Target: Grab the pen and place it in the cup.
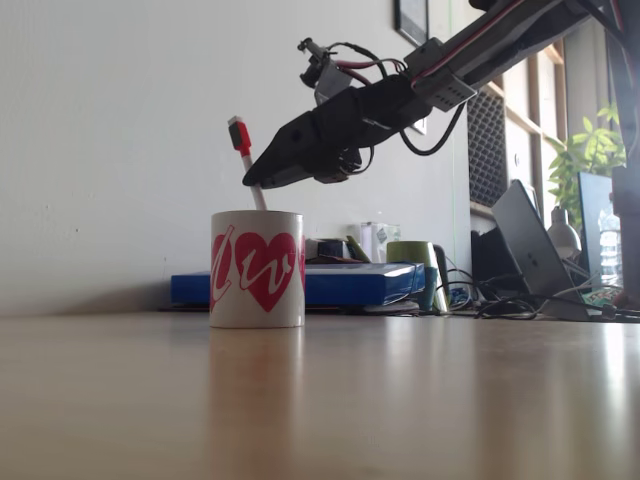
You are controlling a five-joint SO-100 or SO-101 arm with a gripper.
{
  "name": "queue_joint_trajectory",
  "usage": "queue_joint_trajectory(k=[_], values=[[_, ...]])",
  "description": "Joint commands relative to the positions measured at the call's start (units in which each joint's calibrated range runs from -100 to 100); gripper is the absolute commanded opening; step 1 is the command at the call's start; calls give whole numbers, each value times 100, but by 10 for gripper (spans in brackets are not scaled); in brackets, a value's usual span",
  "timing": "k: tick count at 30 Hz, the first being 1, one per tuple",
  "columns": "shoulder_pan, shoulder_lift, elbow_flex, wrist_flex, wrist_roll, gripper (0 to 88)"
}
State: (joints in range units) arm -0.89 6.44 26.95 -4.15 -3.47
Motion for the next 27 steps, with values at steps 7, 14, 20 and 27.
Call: queue_joint_trajectory(k=[7, 14, 20, 27], values=[[51, -105, 379, -707, 11, 11], [51, -96, 397, -707, 121, 61], [51, -96, 406, -699, 121, 152], [51, -96, 406, -690, 121, 152]])
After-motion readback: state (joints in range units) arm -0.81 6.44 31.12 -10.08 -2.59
